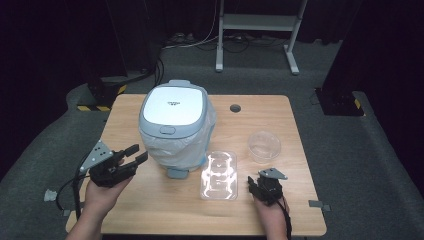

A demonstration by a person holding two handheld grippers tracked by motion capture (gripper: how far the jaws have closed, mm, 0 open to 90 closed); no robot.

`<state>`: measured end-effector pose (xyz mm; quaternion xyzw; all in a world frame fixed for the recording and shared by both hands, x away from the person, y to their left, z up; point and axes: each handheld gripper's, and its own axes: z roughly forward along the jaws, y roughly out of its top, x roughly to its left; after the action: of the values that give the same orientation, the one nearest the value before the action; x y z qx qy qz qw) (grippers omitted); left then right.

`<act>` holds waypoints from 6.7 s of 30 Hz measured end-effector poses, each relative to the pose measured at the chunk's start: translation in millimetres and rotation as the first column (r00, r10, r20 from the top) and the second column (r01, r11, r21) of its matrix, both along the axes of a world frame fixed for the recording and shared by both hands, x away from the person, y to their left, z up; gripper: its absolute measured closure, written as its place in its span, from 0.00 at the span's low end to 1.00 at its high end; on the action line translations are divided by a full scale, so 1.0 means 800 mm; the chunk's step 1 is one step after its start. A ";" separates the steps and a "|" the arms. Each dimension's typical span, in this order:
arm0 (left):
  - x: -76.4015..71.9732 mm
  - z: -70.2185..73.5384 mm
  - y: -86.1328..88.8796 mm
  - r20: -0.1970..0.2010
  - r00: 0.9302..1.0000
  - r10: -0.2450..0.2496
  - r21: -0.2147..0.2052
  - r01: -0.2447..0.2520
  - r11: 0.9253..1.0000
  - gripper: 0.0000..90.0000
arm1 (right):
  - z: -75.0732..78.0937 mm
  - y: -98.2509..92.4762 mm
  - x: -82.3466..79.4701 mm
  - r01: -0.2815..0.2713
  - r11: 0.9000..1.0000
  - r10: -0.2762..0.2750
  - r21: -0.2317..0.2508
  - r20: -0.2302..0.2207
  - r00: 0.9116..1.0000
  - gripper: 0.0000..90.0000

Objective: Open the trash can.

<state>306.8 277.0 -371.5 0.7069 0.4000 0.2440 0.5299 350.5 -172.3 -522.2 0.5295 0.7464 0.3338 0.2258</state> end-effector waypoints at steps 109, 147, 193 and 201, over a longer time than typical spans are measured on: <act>0.077 -0.075 -0.111 -0.109 0.988 -0.111 0.048 0.117 0.992 0.85 | 0.021 0.020 -0.017 -0.105 0.993 0.102 0.061 0.048 0.994 0.57; -0.017 -0.174 -0.062 -0.217 0.976 -0.034 0.034 0.042 0.999 0.53 | 0.023 0.077 -0.036 -0.172 0.984 0.177 -0.056 0.095 0.980 0.60; 0.003 -0.176 -0.029 -0.230 0.973 0.023 0.025 -0.018 1.000 0.55 | 0.017 0.112 -0.027 -0.238 0.970 0.244 -0.055 0.163 0.956 0.65; 0.007 -0.175 -0.015 -0.233 0.970 0.071 0.024 -0.067 0.997 0.58 | 0.034 0.100 -0.047 -0.197 0.977 0.209 -0.080 0.207 0.956 0.64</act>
<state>312.2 265.2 -511.6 0.7205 0.4819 0.1807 0.4647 312.9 -92.0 -495.1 0.4042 0.7777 0.3881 0.2849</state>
